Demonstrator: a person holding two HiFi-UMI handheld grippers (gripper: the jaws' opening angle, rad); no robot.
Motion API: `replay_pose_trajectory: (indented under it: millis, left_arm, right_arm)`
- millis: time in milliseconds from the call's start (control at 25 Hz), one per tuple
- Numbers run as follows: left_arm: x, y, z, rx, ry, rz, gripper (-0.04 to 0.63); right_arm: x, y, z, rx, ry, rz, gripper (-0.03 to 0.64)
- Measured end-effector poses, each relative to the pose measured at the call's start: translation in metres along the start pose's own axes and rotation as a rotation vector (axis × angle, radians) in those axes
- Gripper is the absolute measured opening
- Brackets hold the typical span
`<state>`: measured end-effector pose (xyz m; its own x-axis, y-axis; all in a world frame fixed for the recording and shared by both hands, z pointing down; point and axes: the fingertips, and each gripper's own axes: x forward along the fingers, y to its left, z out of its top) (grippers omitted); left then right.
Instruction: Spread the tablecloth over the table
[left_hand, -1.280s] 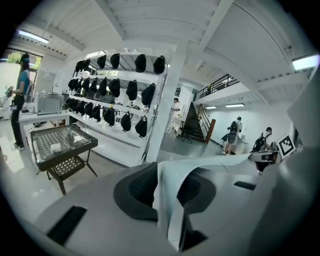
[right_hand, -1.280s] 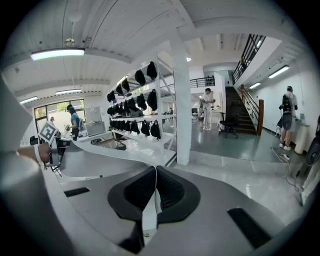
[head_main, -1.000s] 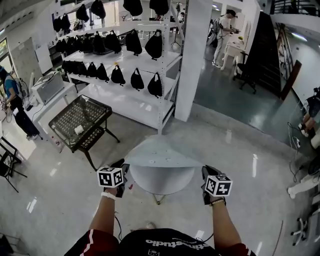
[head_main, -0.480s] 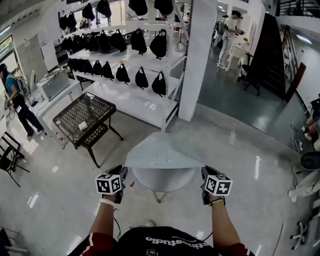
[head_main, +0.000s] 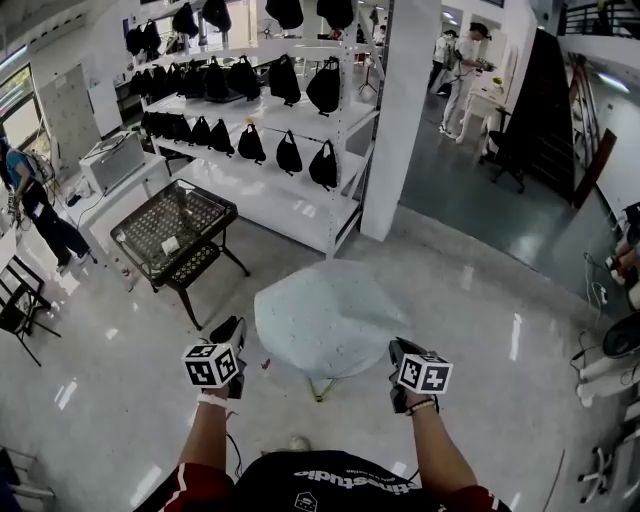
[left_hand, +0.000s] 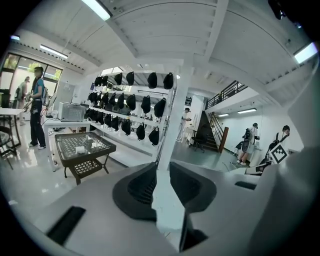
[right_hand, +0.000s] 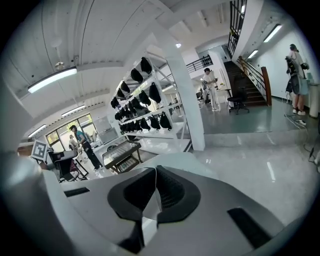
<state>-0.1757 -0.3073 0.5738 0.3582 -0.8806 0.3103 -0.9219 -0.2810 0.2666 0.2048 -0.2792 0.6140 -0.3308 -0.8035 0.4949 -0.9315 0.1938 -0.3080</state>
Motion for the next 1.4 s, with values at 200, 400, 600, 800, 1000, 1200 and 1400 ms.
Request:
replay_pose_trajectory:
  millis: [200,400,600,800,1000,1200,1400]
  left_arm:
    - [-0.002,-0.010,0.001,-0.010,0.006,-0.029,0.094]
    - [0.006,-0.021,-0.002,-0.007,0.013,-0.059,0.092]
    - [0.021,-0.039,-0.003,0.007,0.023,-0.097,0.092]
    - [0.034,-0.059,-0.006,0.017,0.046,-0.135,0.092]
    - [0.051,-0.084,-0.004,0.019,0.048,-0.170,0.092]
    - [0.057,-0.112,-0.002,0.024,0.043,-0.222,0.092]
    - [0.052,-0.111,0.005,0.021,0.042,-0.221,0.092]
  right_arm:
    - [-0.004,0.003,-0.006,-0.004,0.019,0.002,0.031]
    - [-0.006,0.006,-0.029,-0.028,0.084,0.012,0.041]
    - [-0.009,0.008,-0.064,-0.045,0.189,0.046,0.060]
    - [-0.027,-0.008,-0.100,-0.038,0.282,0.038,0.063]
    - [-0.055,-0.037,-0.095,0.060,0.236,0.009,0.058]
    - [-0.075,-0.059,-0.073,0.120,0.133,-0.028,0.058]
    - [-0.075,-0.059,-0.035,0.101,0.065,-0.028,0.058]
